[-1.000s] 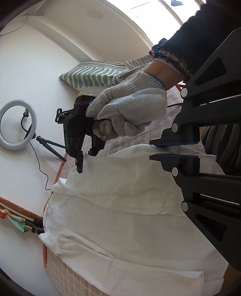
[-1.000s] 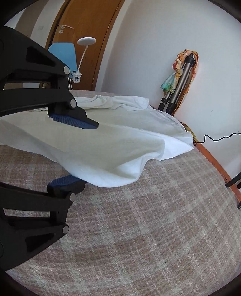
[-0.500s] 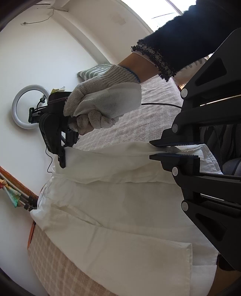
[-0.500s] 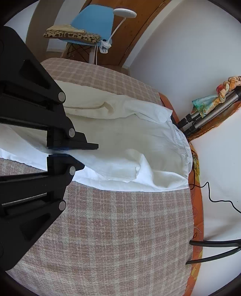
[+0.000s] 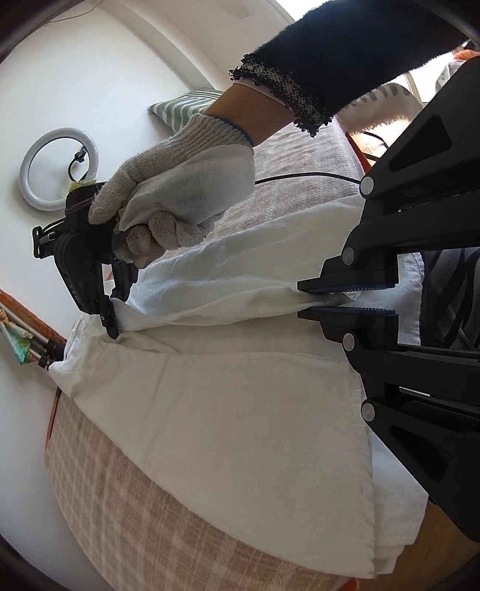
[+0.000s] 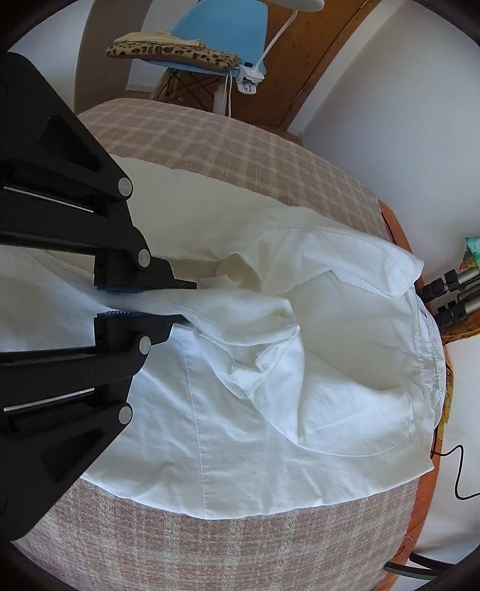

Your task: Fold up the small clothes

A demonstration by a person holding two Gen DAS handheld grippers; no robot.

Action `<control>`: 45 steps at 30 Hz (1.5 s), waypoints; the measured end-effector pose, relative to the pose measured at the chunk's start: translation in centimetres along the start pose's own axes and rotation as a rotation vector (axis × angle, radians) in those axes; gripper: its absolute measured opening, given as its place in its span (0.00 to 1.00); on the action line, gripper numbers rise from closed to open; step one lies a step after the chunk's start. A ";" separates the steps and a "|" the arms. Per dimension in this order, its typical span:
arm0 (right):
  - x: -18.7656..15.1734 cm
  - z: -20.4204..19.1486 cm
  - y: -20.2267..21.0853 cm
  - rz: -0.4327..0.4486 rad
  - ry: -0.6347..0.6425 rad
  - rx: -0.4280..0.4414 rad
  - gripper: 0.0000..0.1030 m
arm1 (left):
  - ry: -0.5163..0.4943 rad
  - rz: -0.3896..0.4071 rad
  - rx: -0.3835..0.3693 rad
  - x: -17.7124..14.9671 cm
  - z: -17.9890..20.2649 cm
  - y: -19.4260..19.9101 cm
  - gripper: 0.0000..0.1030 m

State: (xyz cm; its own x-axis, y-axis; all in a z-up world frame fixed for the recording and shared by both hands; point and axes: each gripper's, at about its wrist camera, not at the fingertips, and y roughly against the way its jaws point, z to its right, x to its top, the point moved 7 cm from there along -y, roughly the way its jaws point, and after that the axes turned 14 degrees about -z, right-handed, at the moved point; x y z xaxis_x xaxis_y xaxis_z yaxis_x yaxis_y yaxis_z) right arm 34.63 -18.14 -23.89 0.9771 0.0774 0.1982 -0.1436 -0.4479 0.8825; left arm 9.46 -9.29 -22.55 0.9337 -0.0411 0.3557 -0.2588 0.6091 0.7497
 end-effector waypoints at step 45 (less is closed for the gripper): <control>-23.2 0.4 5.6 -0.022 0.057 -0.192 0.48 | 0.015 0.065 0.257 1.1 -10.4 7.3 0.46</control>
State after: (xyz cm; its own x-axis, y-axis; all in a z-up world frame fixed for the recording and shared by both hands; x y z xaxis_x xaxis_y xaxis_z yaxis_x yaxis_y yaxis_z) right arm 11.22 -22.81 -23.72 0.9705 0.1383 0.1976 -0.1555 -0.2675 0.9509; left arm 11.18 3.36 -22.43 0.9164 0.0046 0.4003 -0.3705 0.3886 0.8436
